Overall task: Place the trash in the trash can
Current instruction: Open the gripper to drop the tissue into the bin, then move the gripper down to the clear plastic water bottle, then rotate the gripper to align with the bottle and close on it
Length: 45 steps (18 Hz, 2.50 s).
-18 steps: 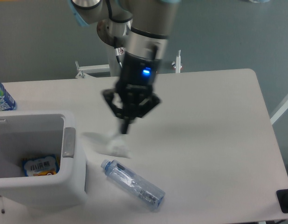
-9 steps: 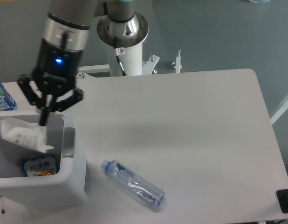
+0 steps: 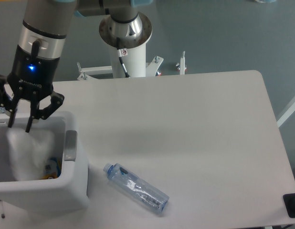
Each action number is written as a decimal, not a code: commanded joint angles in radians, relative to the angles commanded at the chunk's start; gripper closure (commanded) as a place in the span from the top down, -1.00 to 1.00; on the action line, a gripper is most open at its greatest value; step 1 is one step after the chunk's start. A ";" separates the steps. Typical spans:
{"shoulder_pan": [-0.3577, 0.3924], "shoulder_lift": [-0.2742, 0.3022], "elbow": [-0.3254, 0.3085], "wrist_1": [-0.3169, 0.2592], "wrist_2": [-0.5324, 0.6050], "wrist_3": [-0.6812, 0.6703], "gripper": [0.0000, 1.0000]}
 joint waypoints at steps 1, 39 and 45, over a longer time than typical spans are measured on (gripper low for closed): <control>0.026 0.002 -0.001 -0.002 0.000 -0.008 1.00; 0.246 -0.537 0.077 0.002 0.337 -0.161 1.00; 0.238 -0.555 0.084 0.002 0.356 -0.190 1.00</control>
